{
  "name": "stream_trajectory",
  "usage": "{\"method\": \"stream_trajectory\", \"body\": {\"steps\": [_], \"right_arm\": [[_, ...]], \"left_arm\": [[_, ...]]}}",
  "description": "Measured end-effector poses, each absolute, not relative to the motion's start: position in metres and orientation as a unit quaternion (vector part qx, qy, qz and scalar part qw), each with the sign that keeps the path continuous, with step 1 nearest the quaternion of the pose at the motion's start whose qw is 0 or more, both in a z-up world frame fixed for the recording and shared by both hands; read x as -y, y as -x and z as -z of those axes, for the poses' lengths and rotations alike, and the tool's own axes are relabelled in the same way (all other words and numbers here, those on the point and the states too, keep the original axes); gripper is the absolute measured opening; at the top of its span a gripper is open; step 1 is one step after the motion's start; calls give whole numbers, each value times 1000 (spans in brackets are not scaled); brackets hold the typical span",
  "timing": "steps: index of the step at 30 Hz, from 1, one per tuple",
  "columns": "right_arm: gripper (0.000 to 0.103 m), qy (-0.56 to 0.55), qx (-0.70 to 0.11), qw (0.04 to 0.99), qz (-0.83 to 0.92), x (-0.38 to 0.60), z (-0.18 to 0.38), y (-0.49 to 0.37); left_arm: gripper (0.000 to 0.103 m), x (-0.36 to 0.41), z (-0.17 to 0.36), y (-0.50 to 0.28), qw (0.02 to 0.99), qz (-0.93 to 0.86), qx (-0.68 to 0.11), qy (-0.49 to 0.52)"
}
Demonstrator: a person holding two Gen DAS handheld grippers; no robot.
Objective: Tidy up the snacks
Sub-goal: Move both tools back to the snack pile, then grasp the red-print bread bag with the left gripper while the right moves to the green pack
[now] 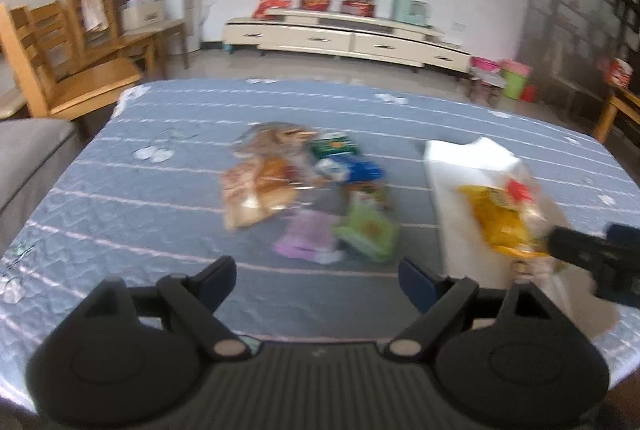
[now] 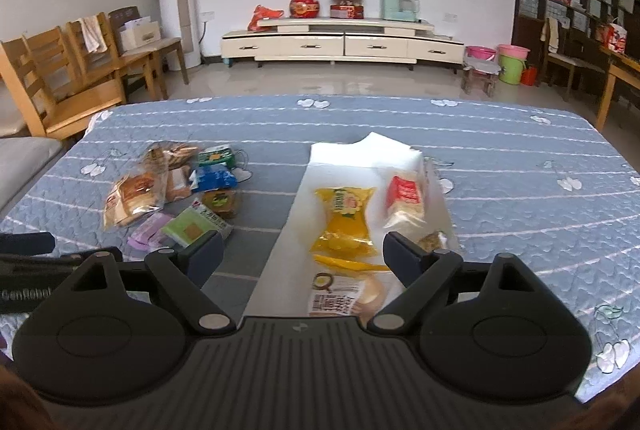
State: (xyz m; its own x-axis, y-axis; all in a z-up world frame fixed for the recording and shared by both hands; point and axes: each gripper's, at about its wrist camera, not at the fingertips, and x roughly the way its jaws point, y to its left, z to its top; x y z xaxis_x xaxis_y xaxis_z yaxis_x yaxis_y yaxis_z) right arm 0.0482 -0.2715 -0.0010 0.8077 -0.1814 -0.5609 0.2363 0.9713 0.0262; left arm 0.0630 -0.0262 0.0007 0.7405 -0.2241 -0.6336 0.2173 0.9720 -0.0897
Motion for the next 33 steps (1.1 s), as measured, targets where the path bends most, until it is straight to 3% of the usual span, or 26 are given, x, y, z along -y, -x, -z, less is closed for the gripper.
{"method": "stream_trajectory", "body": {"steps": [8, 12, 19, 29, 30, 32, 33], "right_arm": [[103, -52, -301, 947, 98, 269, 11, -54], [103, -57, -305, 947, 88, 270, 12, -55], [103, -67, -308, 945, 87, 277, 15, -61], [103, -70, -329, 936, 102, 281, 25, -79], [103, -71, -330, 936, 103, 281, 26, -80], [103, -70, -331, 935, 104, 281, 27, -83], [103, -68, -332, 935, 103, 280, 27, -84]], "left_arm": [[97, -3, 0, -118, 944, 77, -321, 21], [99, -12, 7, -144, 947, 154, -278, -51], [102, -2, 34, -180, 897, 261, -270, -234], [102, 21, 66, -231, 856, 327, -297, -270], [100, 21, 67, -235, 857, 329, -300, -259], [77, 15, 68, -240, 860, 335, -318, -219], [75, 13, 68, -240, 863, 331, -325, -202]]}}
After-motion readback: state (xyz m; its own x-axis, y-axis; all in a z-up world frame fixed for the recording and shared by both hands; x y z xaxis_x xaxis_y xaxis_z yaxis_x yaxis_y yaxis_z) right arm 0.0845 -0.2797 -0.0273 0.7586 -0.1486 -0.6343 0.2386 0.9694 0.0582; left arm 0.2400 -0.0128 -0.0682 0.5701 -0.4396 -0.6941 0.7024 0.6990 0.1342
